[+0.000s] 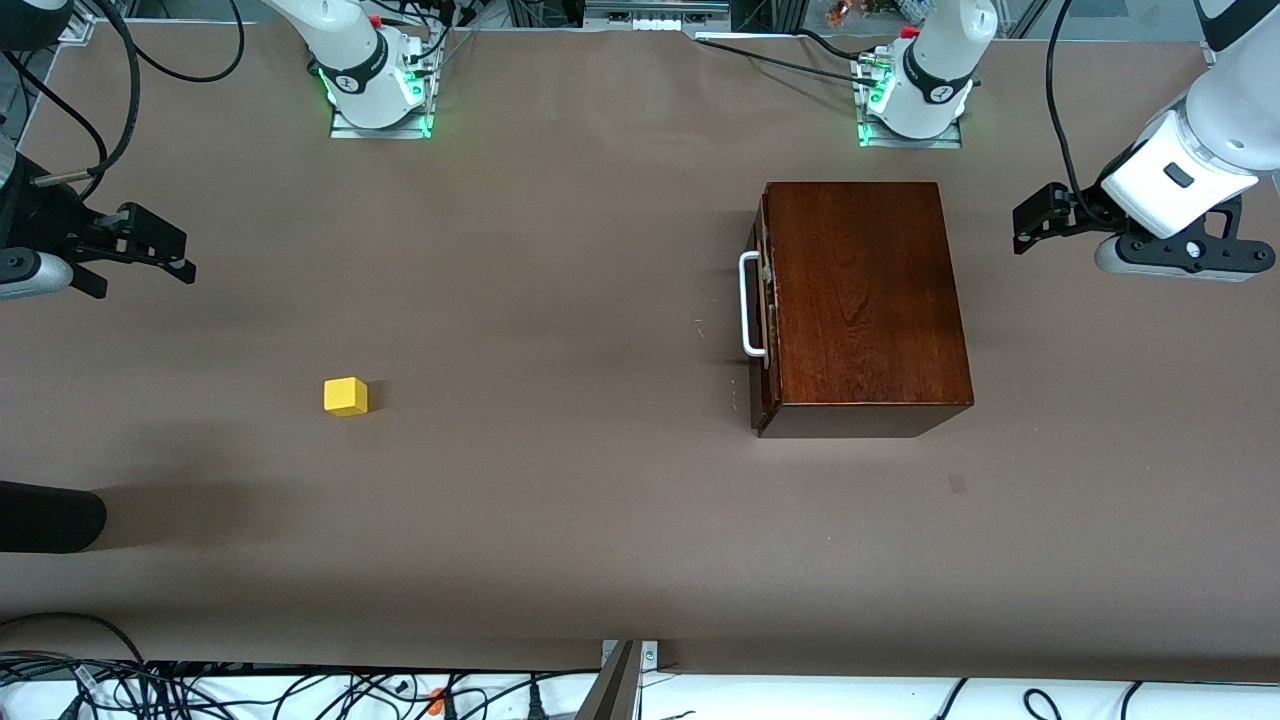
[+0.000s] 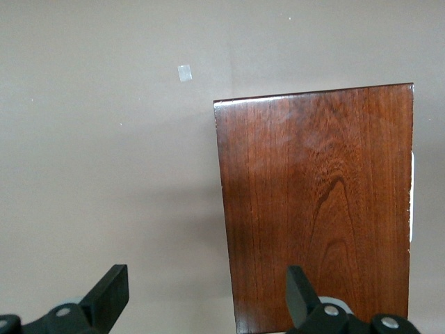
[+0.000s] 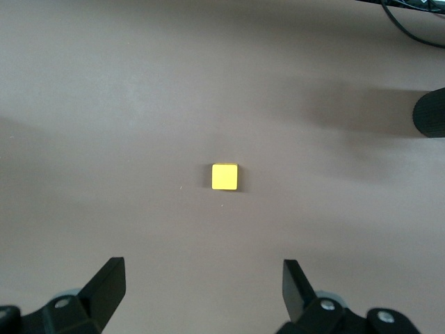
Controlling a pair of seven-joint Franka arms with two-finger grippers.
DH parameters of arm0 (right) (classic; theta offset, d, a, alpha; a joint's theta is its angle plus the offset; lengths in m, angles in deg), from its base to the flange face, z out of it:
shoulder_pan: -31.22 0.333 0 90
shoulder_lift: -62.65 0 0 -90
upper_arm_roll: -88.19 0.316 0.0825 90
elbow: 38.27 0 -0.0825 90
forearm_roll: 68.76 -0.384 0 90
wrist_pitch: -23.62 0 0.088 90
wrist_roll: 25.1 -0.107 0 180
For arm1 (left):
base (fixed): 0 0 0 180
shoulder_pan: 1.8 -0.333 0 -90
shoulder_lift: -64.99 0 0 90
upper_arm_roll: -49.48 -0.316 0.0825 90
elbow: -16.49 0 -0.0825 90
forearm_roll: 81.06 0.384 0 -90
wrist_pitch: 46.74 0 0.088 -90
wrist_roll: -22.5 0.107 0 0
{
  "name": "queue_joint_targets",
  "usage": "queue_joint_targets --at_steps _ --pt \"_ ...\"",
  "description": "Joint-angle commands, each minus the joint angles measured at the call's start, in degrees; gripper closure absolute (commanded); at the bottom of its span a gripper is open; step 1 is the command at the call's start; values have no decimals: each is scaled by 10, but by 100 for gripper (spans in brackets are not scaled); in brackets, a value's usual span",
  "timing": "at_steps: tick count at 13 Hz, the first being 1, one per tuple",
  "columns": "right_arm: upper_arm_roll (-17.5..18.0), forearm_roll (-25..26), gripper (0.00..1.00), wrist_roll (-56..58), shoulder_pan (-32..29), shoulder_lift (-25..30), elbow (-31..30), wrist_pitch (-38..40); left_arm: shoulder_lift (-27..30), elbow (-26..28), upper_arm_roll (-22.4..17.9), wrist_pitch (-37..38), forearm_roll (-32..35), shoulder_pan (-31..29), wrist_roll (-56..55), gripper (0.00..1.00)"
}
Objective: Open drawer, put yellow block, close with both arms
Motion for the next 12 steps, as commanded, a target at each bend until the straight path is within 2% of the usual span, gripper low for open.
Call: queue_joint_targets --at_steps 1,12 --pt "1 0 0 -1 -3 -4 11 7 -8 -19 0 20 2 1 10 0" --pt "1 0 0 -1 -5 -4 11 6 -30 -18 1 36 10 2 12 0"
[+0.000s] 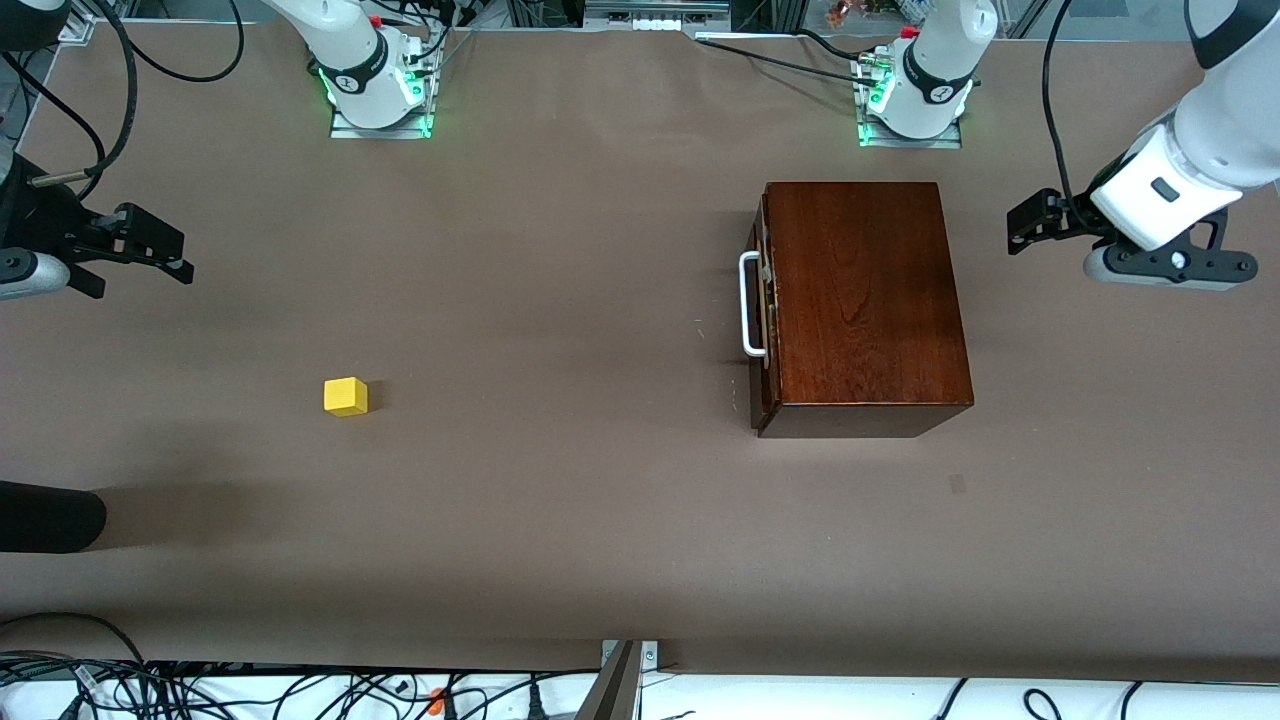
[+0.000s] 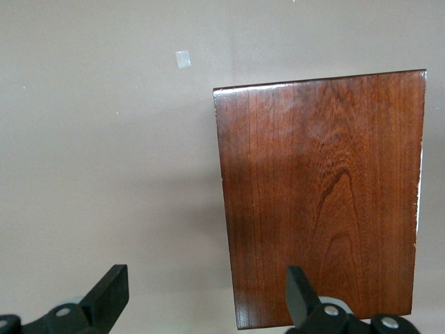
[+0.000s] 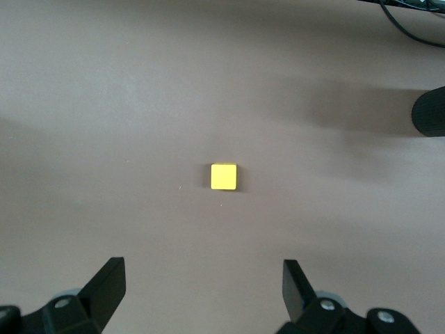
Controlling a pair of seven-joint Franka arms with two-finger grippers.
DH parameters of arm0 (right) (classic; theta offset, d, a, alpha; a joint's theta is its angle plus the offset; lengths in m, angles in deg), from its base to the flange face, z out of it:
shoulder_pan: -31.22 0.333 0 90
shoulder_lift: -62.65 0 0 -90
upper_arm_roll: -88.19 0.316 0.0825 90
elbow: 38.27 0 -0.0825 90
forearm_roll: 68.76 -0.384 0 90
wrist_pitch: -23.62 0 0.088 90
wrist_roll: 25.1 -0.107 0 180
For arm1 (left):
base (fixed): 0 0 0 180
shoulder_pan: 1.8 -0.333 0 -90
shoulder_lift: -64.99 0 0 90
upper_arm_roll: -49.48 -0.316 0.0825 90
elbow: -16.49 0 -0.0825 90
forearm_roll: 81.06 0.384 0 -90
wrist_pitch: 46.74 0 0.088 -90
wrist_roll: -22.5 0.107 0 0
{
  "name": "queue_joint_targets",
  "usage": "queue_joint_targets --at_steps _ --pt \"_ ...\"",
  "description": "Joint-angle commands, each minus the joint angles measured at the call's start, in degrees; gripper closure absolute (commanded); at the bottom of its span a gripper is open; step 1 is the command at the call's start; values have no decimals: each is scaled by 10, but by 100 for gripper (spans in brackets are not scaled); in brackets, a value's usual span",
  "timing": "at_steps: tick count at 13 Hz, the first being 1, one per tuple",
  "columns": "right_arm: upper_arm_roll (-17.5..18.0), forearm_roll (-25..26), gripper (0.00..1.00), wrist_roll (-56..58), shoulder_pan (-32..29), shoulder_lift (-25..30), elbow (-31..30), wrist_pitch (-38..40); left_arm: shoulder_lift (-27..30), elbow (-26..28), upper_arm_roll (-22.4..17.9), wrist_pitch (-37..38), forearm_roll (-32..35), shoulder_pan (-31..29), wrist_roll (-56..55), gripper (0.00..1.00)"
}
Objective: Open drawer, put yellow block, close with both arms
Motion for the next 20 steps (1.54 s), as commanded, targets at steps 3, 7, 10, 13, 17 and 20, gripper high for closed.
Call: queue_joint_targets --at_steps 3,7,10,13,17,20 --pt "1 0 0 -2 -3 -4 11 6 -15 -18 2 57 3 7 13 0" --pt "2 0 0 -1 -2 -4 11 10 -15 -18 59 58 2 7 4 0" --pt "3 0 0 -1 -1 -3 11 10 -44 -18 123 25 2 8 -34 0" --pt "4 0 0 -1 -1 -3 11 11 -90 -18 195 -59 12 15 -136 0" --pt "7 0 0 -5 3 -3 12 10 -153 -18 207 -128 84 98 -248 0" --pt "7 0 0 -5 3 -3 12 11 -203 -18 207 -134 174 185 -352 0"
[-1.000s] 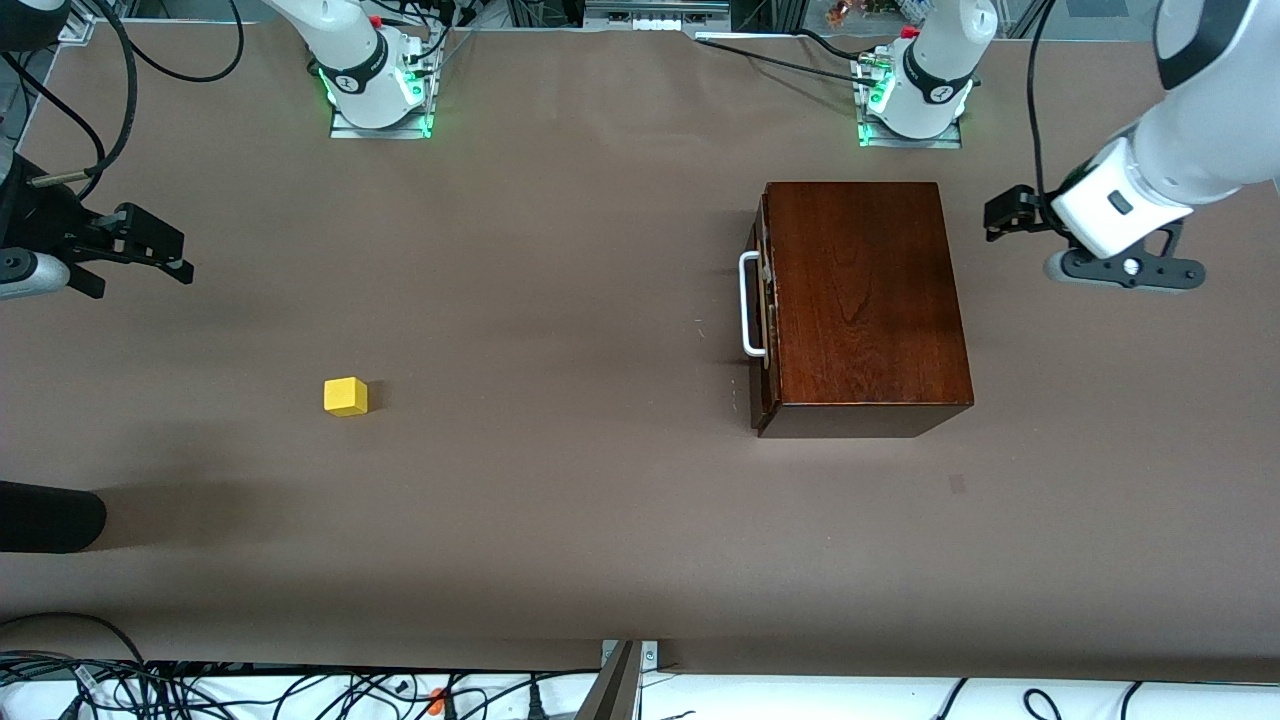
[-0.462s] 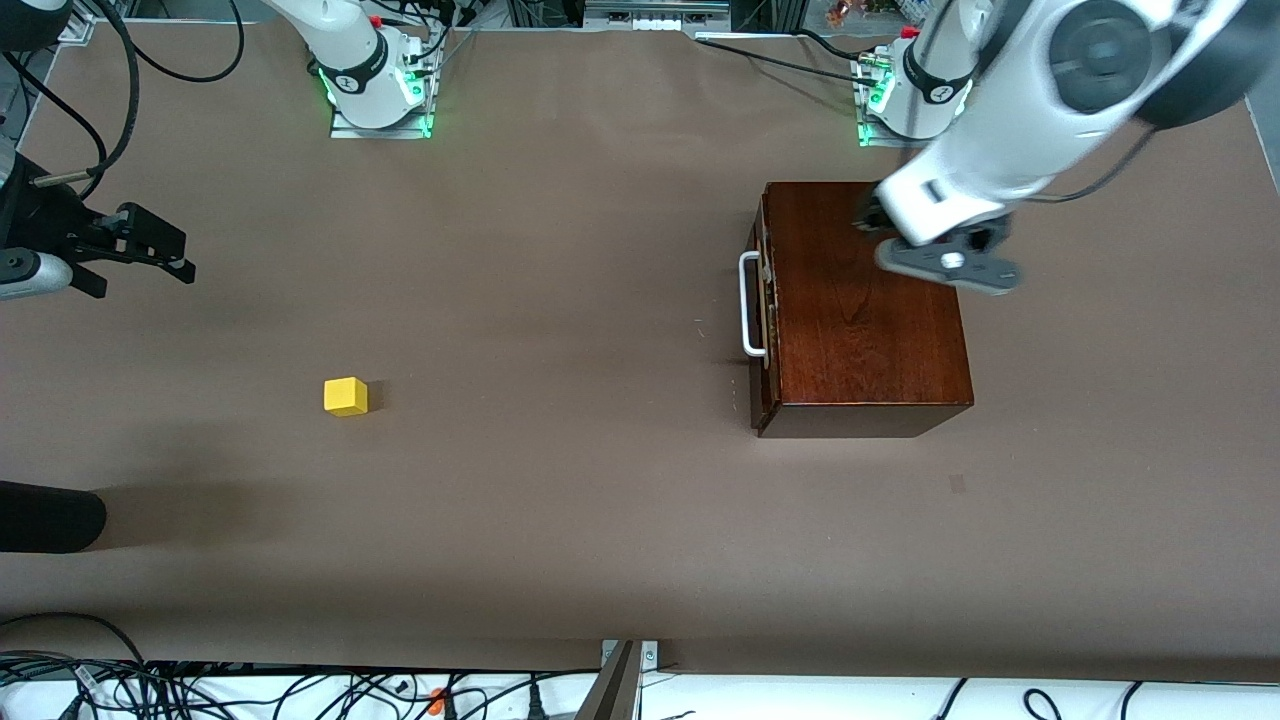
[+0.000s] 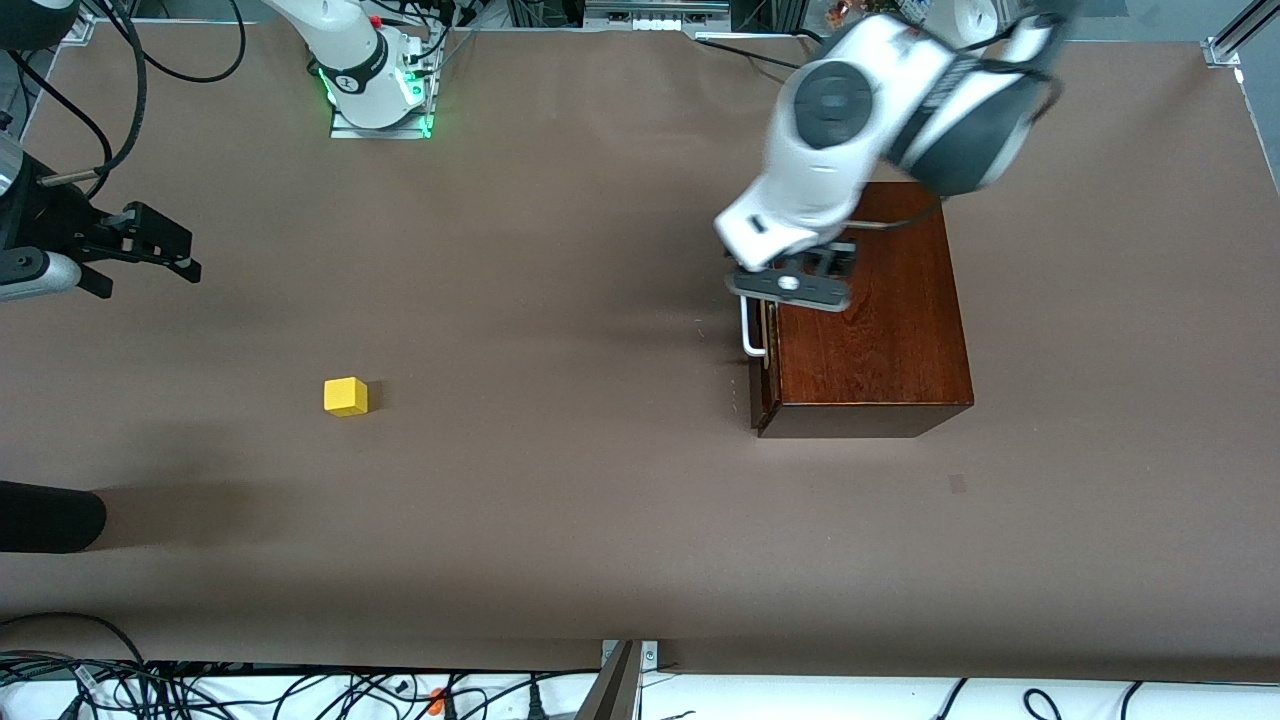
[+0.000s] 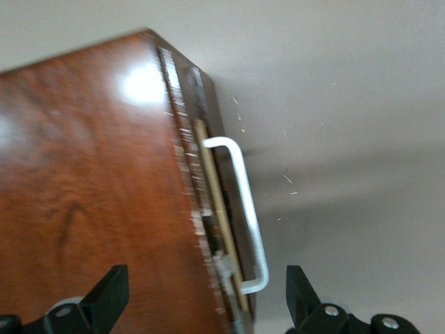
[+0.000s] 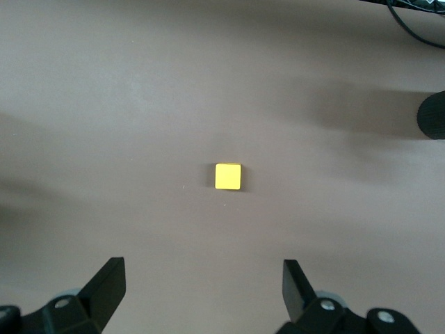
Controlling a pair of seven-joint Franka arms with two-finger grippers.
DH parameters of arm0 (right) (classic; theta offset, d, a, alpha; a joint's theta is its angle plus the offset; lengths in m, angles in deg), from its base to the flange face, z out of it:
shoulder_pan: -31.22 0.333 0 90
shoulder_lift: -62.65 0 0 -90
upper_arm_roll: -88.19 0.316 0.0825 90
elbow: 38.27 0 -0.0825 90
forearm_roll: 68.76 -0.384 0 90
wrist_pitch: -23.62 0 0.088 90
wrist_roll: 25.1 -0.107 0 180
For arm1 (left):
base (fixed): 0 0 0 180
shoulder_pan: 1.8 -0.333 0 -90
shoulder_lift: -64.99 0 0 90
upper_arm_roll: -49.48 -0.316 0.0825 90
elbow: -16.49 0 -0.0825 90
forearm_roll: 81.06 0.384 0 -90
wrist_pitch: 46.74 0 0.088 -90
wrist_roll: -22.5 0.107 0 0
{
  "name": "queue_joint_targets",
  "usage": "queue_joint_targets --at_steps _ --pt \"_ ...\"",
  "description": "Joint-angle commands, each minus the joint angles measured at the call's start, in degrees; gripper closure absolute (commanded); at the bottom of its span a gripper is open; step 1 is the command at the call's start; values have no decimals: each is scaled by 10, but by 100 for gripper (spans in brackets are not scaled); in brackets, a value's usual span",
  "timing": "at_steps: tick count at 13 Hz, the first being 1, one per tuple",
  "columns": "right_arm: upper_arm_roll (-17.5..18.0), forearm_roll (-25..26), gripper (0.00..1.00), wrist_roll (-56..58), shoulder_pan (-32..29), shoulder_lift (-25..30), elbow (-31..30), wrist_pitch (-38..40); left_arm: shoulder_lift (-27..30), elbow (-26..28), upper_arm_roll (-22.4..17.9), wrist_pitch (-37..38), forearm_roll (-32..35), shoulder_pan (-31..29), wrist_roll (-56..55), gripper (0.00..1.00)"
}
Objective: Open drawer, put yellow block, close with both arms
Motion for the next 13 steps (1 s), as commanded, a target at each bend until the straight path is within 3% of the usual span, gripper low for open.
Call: queue_joint_targets --at_steps 1,6,13 --pt "2 0 0 -4 0 -3 12 9 -46 -18 -5 1 67 61 -75 0" --pt "3 0 0 -6 1 -3 12 10 -89 -16 -5 1 130 91 -122 0" --pt "3 0 0 -9 2 -3 12 9 -123 -8 -6 -23 162 91 -151 0"
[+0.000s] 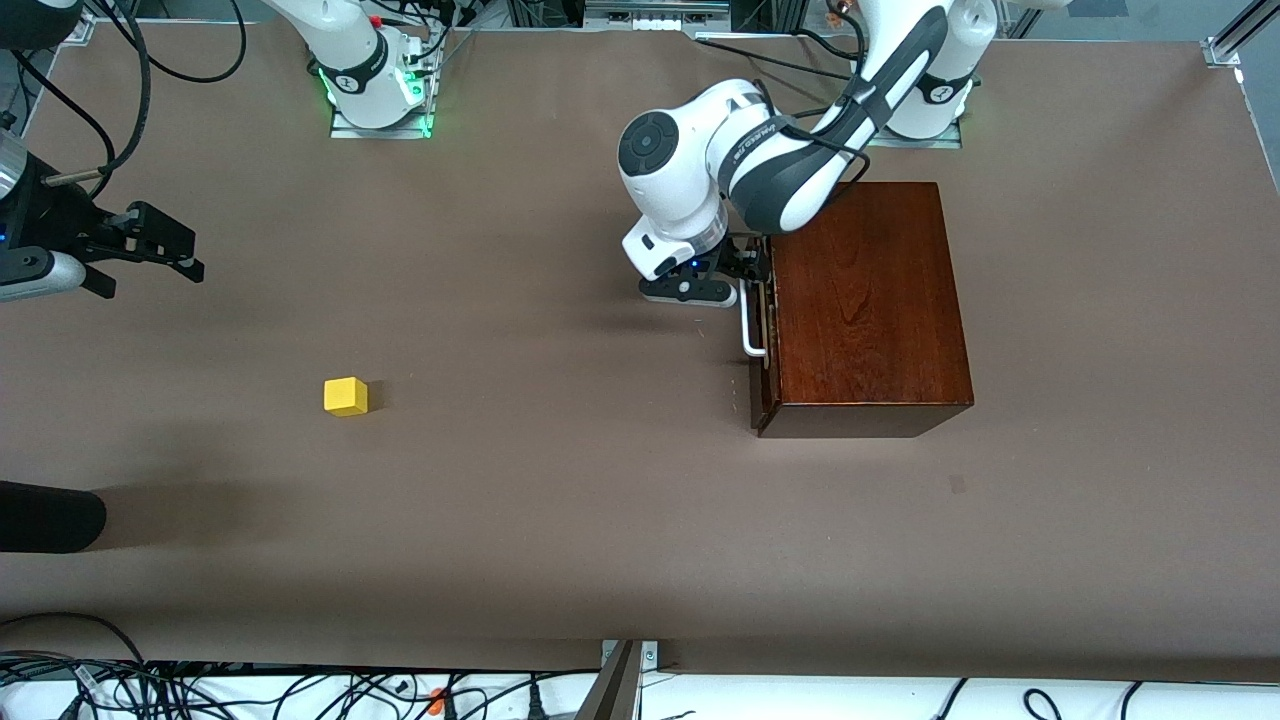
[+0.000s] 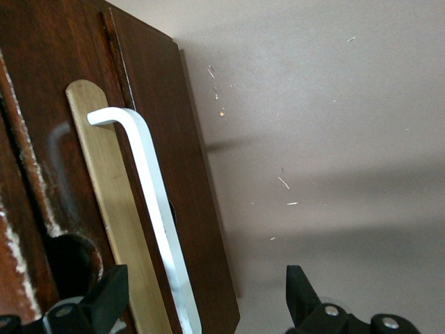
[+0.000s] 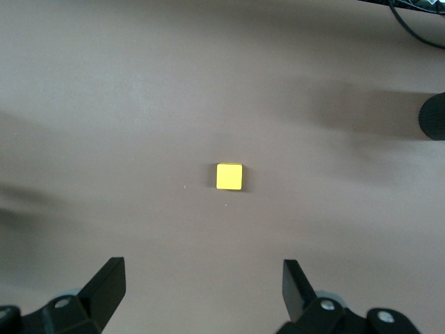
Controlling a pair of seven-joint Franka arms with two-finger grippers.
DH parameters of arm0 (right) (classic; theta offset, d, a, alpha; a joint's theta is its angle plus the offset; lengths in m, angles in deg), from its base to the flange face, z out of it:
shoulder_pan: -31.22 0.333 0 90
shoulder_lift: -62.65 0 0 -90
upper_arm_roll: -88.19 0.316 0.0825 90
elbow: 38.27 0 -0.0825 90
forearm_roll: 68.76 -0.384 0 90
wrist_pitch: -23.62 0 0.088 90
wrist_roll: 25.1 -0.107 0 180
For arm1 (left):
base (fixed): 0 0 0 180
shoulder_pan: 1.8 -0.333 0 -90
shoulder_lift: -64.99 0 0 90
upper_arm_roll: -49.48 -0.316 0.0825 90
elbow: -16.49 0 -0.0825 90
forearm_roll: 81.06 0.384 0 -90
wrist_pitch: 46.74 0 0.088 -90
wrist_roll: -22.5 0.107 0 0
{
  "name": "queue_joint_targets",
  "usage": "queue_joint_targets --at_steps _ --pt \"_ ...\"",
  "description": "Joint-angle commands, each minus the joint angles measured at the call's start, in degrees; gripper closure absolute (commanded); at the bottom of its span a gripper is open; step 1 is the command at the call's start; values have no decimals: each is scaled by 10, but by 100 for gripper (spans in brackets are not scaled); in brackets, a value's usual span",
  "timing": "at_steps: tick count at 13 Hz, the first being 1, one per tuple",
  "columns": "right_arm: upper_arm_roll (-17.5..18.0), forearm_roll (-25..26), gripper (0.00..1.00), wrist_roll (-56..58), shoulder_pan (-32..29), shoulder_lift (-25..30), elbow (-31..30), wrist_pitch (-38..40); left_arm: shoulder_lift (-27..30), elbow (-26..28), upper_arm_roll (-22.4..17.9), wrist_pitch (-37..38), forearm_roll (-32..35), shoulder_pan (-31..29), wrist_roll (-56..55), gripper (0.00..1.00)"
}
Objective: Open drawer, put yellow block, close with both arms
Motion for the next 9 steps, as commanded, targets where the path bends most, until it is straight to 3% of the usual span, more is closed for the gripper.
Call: queue_joint_targets --at_steps 1,9 --pt "2 0 0 -9 0 -3 12 9 -11 -8 -4 -1 41 6 -18 0" --pt "2 0 0 -9 0 -3 12 9 -48 -5 -4 -31 62 15 -57 0"
